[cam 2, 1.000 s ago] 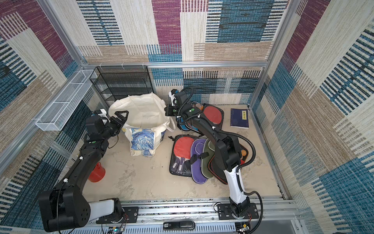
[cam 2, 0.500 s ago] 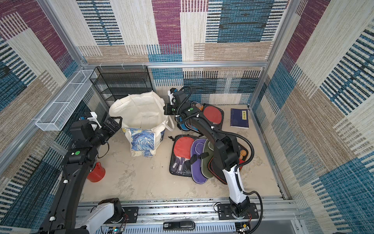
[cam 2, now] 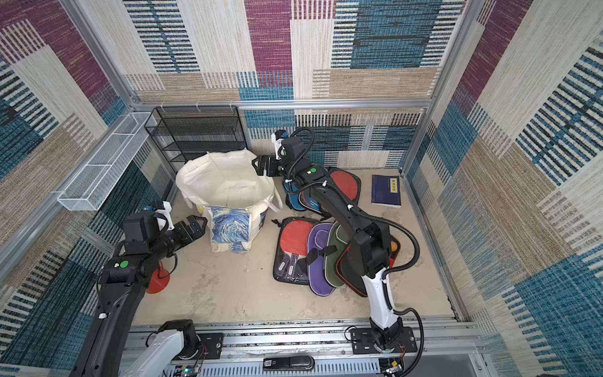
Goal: Remove the ping pong set from the canvas bag
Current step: Adjust the canvas bag at the center of the board, then reset both arms
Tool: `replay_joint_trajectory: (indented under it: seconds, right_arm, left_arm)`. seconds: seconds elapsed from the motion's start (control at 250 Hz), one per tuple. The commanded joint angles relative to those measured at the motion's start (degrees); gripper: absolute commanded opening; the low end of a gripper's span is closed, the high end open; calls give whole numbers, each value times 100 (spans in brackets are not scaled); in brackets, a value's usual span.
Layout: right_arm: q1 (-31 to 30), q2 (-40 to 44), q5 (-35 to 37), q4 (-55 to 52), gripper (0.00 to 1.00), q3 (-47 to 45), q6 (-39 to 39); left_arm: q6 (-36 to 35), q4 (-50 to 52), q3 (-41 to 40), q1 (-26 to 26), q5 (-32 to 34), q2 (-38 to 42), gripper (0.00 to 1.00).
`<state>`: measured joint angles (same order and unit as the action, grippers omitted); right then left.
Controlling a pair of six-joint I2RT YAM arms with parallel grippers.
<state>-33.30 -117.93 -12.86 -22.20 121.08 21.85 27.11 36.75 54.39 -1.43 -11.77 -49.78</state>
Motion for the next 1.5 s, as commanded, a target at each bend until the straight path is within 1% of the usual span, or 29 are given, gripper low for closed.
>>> replay_joint_trajectory:
  seconds: [0.0,0.148,0.244,0.352,0.436,0.496,0.644,0.78,0.892,0.964,1.012,1.1,1.176,1.264,1.312,1.496]
  right_arm:
    - [2,533,217,82,99,-301,-248]
    - [8,1535,348,261,99,-1289,-358]
    - [49,2193,453,330,99,-2003,-392]
    - [210,3004,594,435,99,-2976,-345]
    - [562,3665,441,585,99,-3847,-185]
    - [809,4067,337,650,99,-4382,-143]
    - [1249,4824,477,653,99,-5352,-245]
    - [1511,5200,858,789,99,-6181,-364]
    - [1687,5572,1233,1189,99,-6918,-384]
    - [1788,5815,1447,1523,99,-7370,-444]
    - [1908,5892,1599,1623,99,-7574,-414]
    - [2189,5907,1551,1758,99,-7830,-398]
    - [2365,5912,1657,1825,99,-7984,-349]
    - [2562,5929,1683,1906,99,-8118,-259]
    - [2647,5939,1696,1973,99,-8197,-214]
    - [2850,5830,1737,2256,99,-8480,-123]
  left_arm:
    - [-224,170,-151,228,414,-73,99]
    - [-125,253,-288,853,1230,-486,99]
    - [-53,261,-330,1092,1573,-864,99]
    - [-23,241,-392,1193,1812,-1280,99]
    - [89,164,-489,1223,1844,-1464,99]
    - [158,-48,-674,1267,1923,-1492,99]
    - [172,-891,-1293,1338,2238,-1293,99]
    - [82,-1703,-1721,1347,2730,-1044,99]
    - [-136,-2020,-1757,1347,3159,-1110,98]
    - [-217,-2379,-1856,1340,3309,-1219,99]
    - [-312,-2682,-1935,1338,3305,-1339,99]
    - [-462,-2973,-1888,1333,3350,-1635,99]
    - [-543,-2992,-1715,1329,3305,-1860,99]
    - [-648,-3235,-1679,1279,3270,-2003,99]
    - [-672,-3318,-1654,1206,3233,-2071,99]
    - [-784,-3737,-1571,767,2715,-2397,99]
